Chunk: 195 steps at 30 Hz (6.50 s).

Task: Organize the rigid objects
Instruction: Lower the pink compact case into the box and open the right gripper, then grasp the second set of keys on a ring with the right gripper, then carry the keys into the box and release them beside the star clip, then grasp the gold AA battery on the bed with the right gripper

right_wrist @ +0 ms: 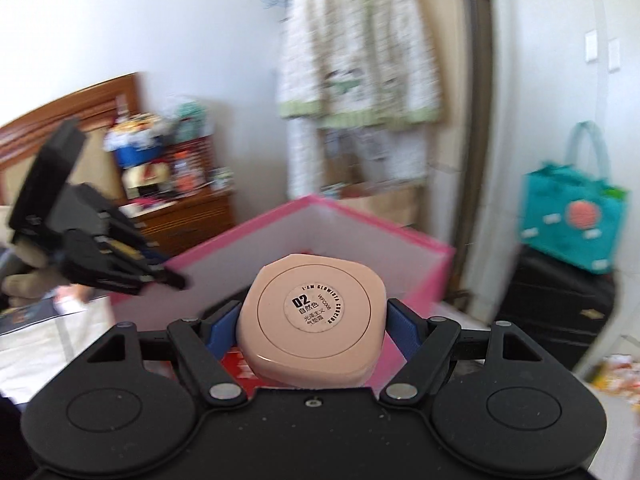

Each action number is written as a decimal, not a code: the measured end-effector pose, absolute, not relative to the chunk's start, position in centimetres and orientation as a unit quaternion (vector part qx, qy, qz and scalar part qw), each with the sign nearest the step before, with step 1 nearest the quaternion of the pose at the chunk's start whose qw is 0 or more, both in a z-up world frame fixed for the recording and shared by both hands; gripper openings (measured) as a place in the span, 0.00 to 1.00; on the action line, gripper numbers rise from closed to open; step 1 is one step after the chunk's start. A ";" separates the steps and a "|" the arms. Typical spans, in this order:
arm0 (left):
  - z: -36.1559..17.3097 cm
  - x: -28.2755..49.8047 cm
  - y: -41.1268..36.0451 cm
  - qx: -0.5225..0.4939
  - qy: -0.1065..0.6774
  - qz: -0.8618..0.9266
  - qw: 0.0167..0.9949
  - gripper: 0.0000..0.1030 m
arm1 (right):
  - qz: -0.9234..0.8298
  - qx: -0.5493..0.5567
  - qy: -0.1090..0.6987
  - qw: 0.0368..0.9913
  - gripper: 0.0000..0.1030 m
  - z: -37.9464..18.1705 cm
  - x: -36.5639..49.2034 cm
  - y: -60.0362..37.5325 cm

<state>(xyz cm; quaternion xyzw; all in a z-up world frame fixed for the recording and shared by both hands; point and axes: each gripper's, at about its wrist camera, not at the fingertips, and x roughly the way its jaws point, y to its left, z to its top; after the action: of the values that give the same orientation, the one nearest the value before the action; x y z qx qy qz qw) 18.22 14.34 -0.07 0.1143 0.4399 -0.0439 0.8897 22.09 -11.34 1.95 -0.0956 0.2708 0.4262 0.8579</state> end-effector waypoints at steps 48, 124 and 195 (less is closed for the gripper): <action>-0.2 18.5 15.4 0.094 0.432 -0.061 0.895 0.11 | 0.439 -0.133 0.325 0.827 0.73 1.7 27.1 -10.6; 0.1 17.6 15.0 0.134 0.436 -0.087 0.886 0.11 | 0.353 0.130 0.355 0.856 0.06 0.9 23.8 -19.5; 0.4 18.1 13.5 0.159 0.460 -0.062 0.872 0.11 | 0.156 0.020 0.416 0.896 0.44 -9.4 24.1 -26.0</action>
<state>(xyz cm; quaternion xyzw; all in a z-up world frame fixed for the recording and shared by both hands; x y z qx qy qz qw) 18.11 13.52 0.45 0.1589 0.4595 -0.0623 0.8716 24.05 -26.02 -9.45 0.0197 0.4159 0.1561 0.8957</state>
